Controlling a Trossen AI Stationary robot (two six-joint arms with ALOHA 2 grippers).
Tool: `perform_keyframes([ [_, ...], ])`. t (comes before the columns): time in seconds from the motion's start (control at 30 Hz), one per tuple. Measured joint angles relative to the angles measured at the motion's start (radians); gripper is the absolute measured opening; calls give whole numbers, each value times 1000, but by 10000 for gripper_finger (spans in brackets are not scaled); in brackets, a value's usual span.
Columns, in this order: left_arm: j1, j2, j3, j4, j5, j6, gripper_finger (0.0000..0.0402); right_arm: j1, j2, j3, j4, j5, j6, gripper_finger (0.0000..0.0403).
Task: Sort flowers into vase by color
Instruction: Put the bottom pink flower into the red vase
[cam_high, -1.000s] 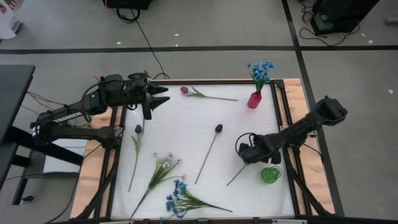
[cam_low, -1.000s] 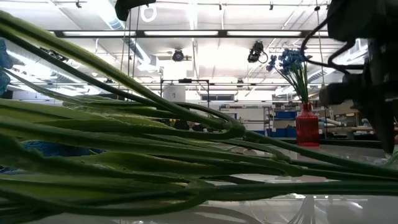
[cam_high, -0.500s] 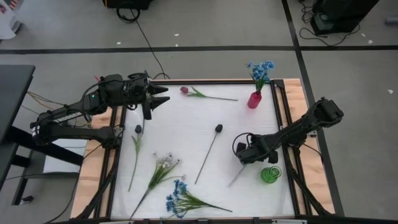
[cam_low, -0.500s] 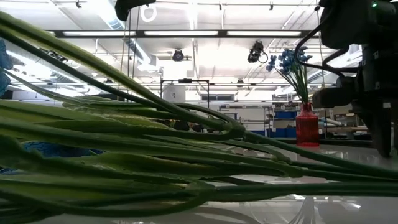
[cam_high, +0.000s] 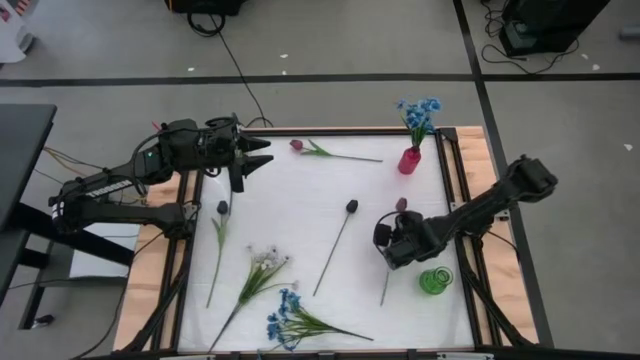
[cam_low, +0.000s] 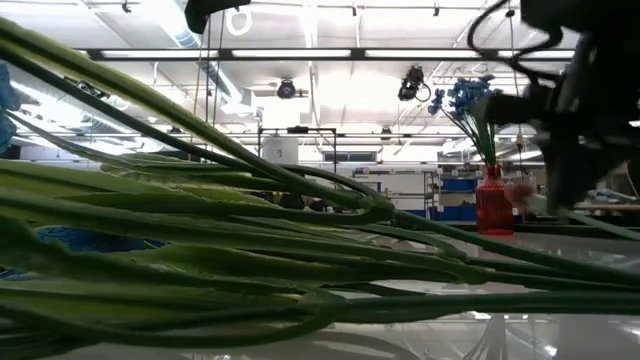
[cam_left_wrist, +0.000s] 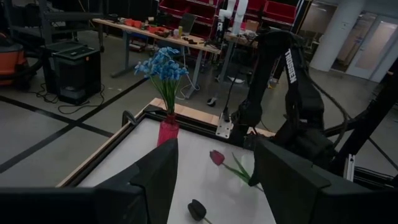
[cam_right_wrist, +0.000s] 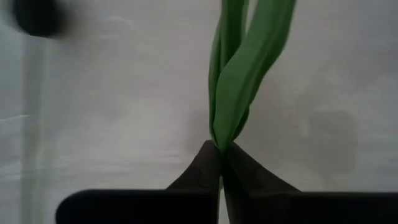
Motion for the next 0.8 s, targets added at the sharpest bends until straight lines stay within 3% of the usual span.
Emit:
perform_keyframes([
  [0.27, 0, 0, 0, 0, 0, 0, 218, -20, -139, 19, -41, 156, -169, 10],
  [0.6, 0, 0, 0, 0, 0, 0, 218, -38, -338, 19, -47, 386, -587, 10],
  [0.8, 0, 0, 0, 0, 0, 0, 218, -48, -475, 20, -49, 406, -863, 10],
])
